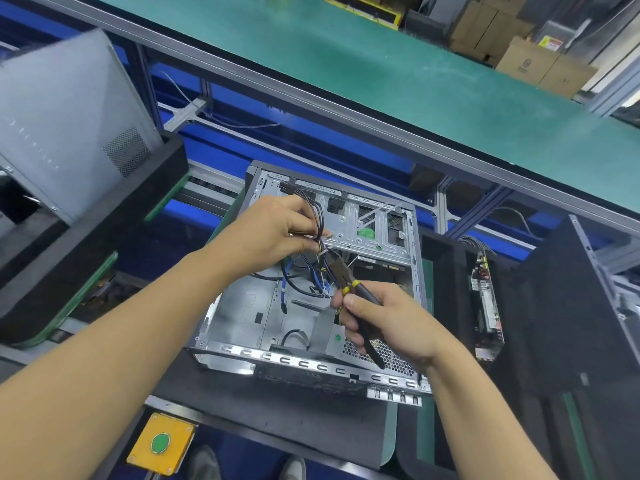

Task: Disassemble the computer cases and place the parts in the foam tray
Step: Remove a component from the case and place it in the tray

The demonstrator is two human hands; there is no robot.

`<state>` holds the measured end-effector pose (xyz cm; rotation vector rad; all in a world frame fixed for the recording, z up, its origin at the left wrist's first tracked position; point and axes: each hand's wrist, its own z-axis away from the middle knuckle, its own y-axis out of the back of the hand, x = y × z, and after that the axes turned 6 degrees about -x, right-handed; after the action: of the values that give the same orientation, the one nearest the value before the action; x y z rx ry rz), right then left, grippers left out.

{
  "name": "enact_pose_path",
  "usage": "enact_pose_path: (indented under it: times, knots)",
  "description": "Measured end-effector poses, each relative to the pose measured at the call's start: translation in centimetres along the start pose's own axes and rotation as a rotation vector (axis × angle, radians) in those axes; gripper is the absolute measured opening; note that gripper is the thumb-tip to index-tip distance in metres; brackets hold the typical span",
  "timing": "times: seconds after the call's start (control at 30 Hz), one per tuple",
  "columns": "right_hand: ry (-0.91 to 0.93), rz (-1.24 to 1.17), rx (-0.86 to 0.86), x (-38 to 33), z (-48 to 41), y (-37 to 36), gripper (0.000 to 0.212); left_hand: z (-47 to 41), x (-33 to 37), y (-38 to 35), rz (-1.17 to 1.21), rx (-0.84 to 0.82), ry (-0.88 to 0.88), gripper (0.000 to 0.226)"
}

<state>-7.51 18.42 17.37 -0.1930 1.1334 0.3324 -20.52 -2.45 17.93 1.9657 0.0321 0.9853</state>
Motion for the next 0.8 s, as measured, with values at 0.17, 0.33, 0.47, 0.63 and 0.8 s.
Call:
enact_pose_path:
  times: [0.17, 0.33, 0.47, 0.63, 0.8]
  knots:
    - [0.015, 0.03, 0.072, 0.4, -0.2, -0.8, 0.017, 0.3, -0.1, -0.6, 0.093, 0.091, 0.068, 0.027]
    - [0.02, 0.02, 0.102, 0.4, -0.1, -1.2, 0.018, 0.8, -0.8, -1.2, 0.175, 0.149, 0.132, 0.029]
    - [0.048, -0.009, 0.039, 0.1, 1.1, -0.8, 0.017, 1.7, -1.6, -1.2, 0.28, 0.117, 0.2, 0.033]
    - [-0.004, -0.105, -0.02, -1.7, 2.1, -0.9, 0.028, 2.0, -1.2, -1.2, 0.461, 0.096, 0.214, 0.041]
    - [-0.062, -0.047, -0.074, -3.6, 1.8, -2.1, 0.022, 2.3, -0.5, -1.1, 0.629, 0.086, 0.218, 0.039]
